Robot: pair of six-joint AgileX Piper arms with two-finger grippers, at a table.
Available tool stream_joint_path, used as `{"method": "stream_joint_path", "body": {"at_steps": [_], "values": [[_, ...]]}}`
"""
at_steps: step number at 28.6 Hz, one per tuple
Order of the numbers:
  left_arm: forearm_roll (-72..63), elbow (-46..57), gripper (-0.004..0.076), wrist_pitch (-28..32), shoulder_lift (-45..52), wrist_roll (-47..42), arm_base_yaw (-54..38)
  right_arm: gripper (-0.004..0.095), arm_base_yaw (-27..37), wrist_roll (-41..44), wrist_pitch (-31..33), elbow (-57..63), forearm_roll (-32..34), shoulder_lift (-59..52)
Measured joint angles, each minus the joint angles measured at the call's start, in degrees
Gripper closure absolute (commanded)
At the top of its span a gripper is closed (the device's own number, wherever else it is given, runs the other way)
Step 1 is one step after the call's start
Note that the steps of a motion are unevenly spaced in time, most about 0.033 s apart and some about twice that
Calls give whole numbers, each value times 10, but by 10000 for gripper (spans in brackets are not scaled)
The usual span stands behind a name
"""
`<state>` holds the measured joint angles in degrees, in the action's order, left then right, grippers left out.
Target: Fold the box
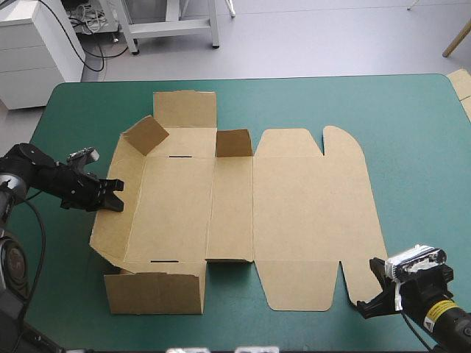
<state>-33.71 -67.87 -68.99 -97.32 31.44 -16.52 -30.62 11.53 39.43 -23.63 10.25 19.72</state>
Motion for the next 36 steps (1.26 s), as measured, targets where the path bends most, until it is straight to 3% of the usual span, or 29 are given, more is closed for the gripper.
{"method": "stream_joint_path", "body": {"at_steps": [7, 13, 26, 36], "values": [[0, -9, 731, -3, 3, -8, 1, 928, 0, -2, 0, 0, 0, 0], [55, -75, 731, -5, 3, -12, 45, 928, 0, -2, 0, 1, 0, 0], [381, -277, 731, -1, -28, 11, 320, 928, 0, -2, -13, 9, 11, 0], [551, -293, 731, 104, -56, 13, 466, 928, 0, -2, -13, 9, 13, 0]]}}
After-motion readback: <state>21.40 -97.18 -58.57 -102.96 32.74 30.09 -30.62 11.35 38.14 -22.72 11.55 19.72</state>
